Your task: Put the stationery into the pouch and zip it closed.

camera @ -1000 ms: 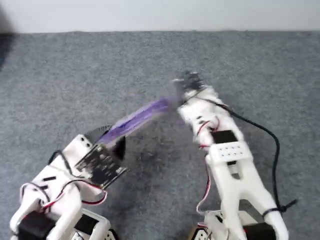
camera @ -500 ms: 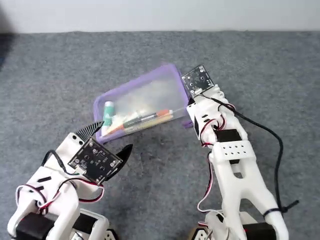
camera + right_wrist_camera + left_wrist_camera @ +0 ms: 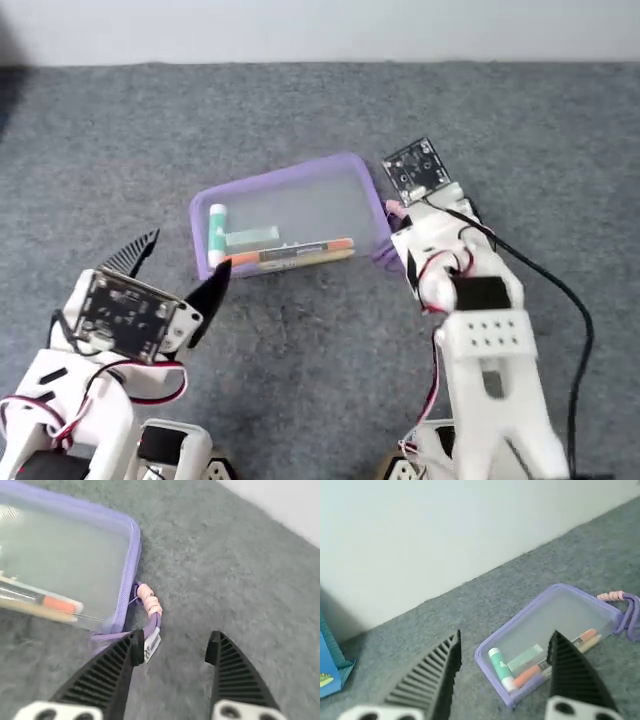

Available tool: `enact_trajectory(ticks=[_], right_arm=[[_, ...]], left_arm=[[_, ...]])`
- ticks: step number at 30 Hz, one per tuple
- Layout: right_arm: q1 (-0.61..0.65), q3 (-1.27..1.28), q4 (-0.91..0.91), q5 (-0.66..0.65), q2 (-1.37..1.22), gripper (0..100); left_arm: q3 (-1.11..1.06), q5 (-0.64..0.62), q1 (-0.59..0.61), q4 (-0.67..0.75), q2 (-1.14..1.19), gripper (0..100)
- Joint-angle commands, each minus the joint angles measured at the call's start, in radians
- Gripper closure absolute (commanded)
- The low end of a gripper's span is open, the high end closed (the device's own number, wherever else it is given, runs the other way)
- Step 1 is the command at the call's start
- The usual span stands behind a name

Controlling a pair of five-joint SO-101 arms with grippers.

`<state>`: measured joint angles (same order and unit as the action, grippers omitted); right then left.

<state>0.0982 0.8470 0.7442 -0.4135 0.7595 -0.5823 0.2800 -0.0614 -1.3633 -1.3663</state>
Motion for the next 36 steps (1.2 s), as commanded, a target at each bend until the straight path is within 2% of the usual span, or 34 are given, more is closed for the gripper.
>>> enact_trajectory(ticks=[1, 5, 6, 12, 20, 23, 27, 31, 36], right_arm=[[-0.004, -0.055, 0.122, 0.051, 0.159, 87.5], [-0.010, -0.055, 0.266, 0.097, 0.295, 99.4], [-0.010, -0.055, 0.305, 0.117, 0.329, 99.1], [-0.010, -0.054, 0.476, 0.250, 0.507, 99.1], [-0.012, -0.014, 0.605, 0.400, 0.630, 99.1], [-0.012, 0.044, 0.627, 0.430, 0.704, 99.1], [-0.012, 0.144, 0.633, 0.430, 0.854, 99.1], [-0.012, 0.238, 0.659, 0.428, 1.032, 99.1], [-0.010, 0.319, 0.654, 0.431, 1.043, 99.1]], left_arm=[[0.035, -0.051, 0.014, 0.002, -0.002, 74], [0.033, -0.130, 0.014, -0.044, -0.002, 75], [0.033, -0.144, 0.014, -0.071, -0.002, 77], [0.033, -0.152, 0.014, -0.207, -0.002, 99], [-0.101, -0.157, 0.014, -0.215, -0.002, 99], [-0.174, -0.157, 0.014, -0.158, -0.049, 99], [-0.308, -0.152, 0.008, -0.110, -0.249, 99], [-0.464, -0.149, 0.014, -0.126, -0.470, 99], [-0.486, -0.150, 0.014, -0.104, -0.411, 99]])
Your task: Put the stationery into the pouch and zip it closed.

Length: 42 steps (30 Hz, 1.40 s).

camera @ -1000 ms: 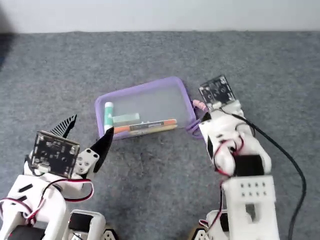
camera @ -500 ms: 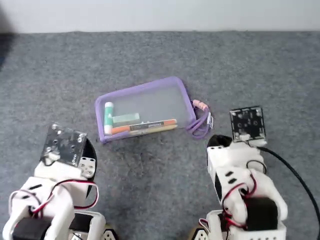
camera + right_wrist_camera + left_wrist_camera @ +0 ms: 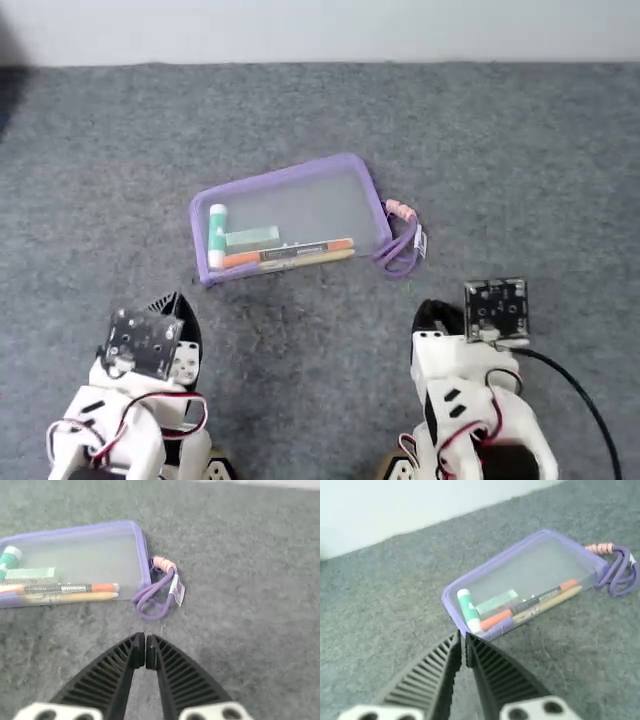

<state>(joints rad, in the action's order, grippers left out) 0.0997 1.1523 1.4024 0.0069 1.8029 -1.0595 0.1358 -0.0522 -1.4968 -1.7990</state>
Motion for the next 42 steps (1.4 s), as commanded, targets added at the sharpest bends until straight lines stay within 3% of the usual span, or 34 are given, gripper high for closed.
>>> enact_trajectory(ticks=[1, 11, 23, 32, 37, 39, 42], right_arm=[[-0.012, 0.031, -0.008, 0.011, -0.001, 99.1], [-0.012, 0.236, -0.058, 0.008, 0.012, 99.0], [-0.005, 0.529, -0.094, 0.011, 0.012, 99.0], [-0.005, 0.531, -0.094, 0.011, 0.012, 99.0], [-0.005, 0.531, -0.094, 0.011, 0.012, 99.0], [-0.005, 0.531, -0.094, 0.011, 0.012, 99.0], [-0.005, 0.531, -0.094, 0.011, 0.012, 99.0]], left_arm=[[-0.024, -0.005, 0.005, 0.038, 0.023, 99], [-0.320, 0.068, 0.005, 0.140, -0.018, 97], [-0.625, 0.058, 0.006, 0.233, -0.020, 95], [-0.624, 0.058, 0.203, 0.342, -0.020, 95], [-0.624, 0.057, 0.215, 0.302, -0.020, 95], [-0.624, 0.034, 0.216, 0.295, -0.020, 95], [-0.624, -0.124, 0.218, 0.290, -0.020, 95]])
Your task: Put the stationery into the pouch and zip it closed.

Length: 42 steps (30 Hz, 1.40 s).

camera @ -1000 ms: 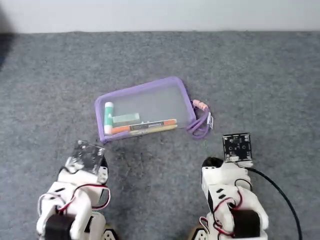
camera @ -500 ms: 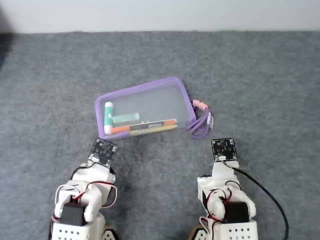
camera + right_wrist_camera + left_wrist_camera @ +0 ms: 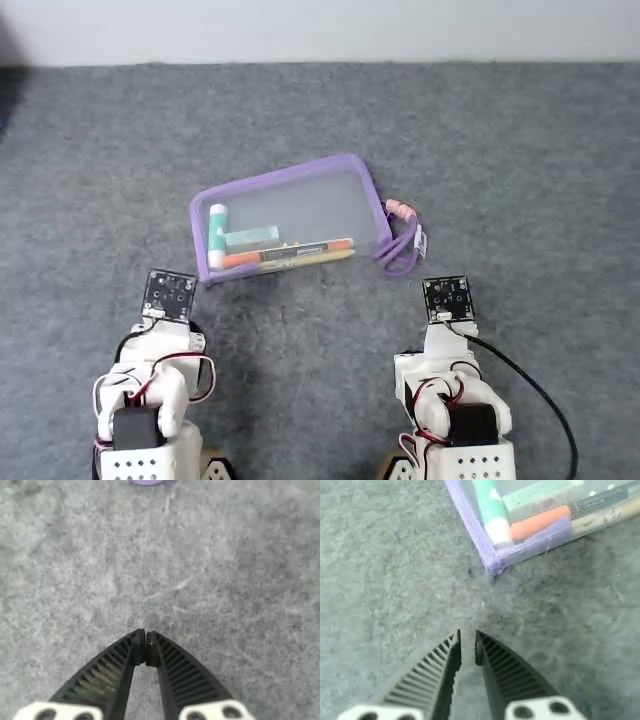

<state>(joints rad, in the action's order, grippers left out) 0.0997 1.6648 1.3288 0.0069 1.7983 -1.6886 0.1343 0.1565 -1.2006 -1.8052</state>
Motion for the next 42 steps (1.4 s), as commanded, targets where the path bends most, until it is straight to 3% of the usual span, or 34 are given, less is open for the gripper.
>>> enact_trajectory(ticks=[1, 4, 42], right_arm=[[-0.005, 0.018, -0.021, 0.011, 0.016, 99.0], [-0.005, 0.018, -0.021, 0.011, 0.016, 99.0], [-0.005, 0.018, -0.021, 0.011, 0.016, 99.0]], left_arm=[[0.005, -0.178, 0.008, -0.006, -0.014, 95], [0.005, -0.267, 0.008, -0.006, -0.014, 95], [0.005, -0.269, 0.008, -0.008, -0.014, 95]])
